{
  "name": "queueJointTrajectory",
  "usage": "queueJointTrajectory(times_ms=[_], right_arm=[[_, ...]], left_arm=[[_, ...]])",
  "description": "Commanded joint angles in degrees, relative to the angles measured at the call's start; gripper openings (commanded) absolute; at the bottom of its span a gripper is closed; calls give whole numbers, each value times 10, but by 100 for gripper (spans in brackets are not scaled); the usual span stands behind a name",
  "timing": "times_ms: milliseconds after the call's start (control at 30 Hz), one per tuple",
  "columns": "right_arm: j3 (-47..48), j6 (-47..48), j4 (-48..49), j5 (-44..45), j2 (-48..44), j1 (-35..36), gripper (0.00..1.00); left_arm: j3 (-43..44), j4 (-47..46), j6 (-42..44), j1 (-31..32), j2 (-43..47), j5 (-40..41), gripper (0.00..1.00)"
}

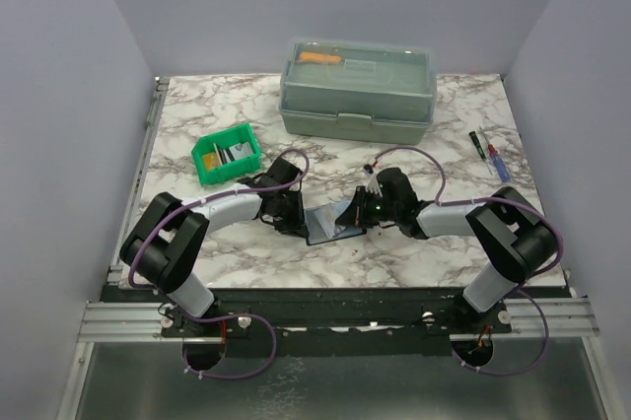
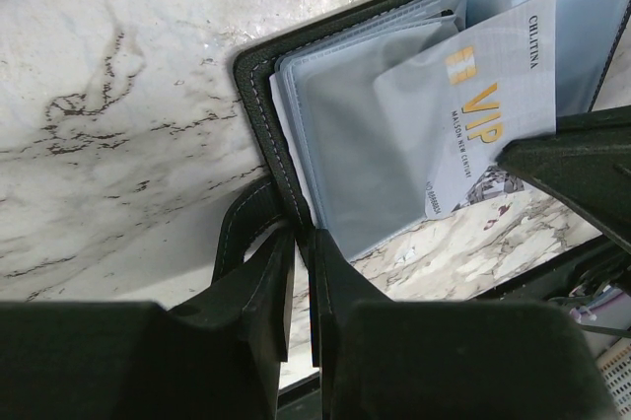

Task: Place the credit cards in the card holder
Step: Insert the credit card into the card holder.

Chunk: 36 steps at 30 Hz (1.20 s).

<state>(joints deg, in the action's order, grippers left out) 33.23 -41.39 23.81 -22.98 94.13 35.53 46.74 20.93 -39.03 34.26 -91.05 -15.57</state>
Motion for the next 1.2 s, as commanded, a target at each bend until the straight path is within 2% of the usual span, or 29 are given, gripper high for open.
queueJointTrajectory(times_ms=[0,467,633,833,1167], right_arm=[[10,51,-40,48,5,-1,0],[33,103,-76,31,-17,-26,0],[31,90,-33,-13,13,-25,0],[9,41,30,-17,34,-18,0],[-12,6,69,30,34,8,0]], left_arm=[[-23,29,8,6,-6,28,18],[-25,33,14,5,-8,34,17],[-23,33,9,5,-4,28,17],[-25,24,-3,6,-4,14,17],[-30,8,-16,5,-3,-3,16]])
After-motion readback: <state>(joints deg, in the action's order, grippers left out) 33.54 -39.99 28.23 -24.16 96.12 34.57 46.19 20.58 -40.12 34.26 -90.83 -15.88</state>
